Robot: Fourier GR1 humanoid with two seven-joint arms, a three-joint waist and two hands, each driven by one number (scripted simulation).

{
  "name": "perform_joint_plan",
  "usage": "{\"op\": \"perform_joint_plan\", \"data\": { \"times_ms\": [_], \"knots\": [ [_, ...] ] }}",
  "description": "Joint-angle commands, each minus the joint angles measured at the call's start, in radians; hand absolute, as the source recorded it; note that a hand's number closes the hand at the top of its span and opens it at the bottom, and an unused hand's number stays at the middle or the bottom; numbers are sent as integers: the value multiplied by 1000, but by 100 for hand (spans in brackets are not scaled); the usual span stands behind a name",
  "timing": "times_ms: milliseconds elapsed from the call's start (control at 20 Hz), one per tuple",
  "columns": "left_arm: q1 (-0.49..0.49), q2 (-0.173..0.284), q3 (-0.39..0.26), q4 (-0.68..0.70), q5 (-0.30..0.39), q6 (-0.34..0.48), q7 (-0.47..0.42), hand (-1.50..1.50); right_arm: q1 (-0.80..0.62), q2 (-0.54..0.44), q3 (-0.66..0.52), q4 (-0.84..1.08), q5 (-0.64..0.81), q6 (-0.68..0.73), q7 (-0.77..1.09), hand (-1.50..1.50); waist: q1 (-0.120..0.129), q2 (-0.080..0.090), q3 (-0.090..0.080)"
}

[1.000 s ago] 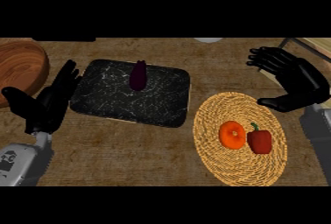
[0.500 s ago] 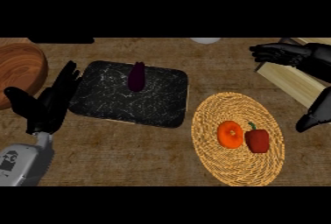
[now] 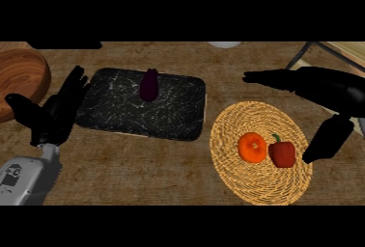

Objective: Pick the squash from the placemat and place it in the tiered shelf

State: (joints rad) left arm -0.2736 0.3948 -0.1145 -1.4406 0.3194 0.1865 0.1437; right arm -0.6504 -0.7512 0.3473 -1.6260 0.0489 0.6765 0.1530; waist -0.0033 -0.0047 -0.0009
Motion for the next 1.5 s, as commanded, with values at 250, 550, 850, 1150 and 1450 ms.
{"op": "perform_joint_plan", "data": {
  "times_ms": [250, 550, 850, 1150, 1450],
  "knots": [
    [57, -28, 19, -12, -27, -29, -28, 0, 148, 88, 138, -156, 255, -34, 126, -150, 1, 4, 1],
    [3, -14, 70, -5, -13, -57, 24, 0, 164, 100, 173, -143, 419, -9, 167, -150, 3, 4, 1],
    [21, -57, 58, -32, -63, -68, 26, 0, 219, 119, 160, -111, 567, -16, 74, -150, 4, 5, 1],
    [10, -61, 115, -4, -75, -112, 26, 0, 240, 232, 145, -137, 639, 60, 128, -150, 4, 5, 1],
    [36, -71, 128, -135, -101, -87, 119, 0, 367, 201, 124, -166, 732, 13, 19, -150, 4, 4, 1]
  ]
}}
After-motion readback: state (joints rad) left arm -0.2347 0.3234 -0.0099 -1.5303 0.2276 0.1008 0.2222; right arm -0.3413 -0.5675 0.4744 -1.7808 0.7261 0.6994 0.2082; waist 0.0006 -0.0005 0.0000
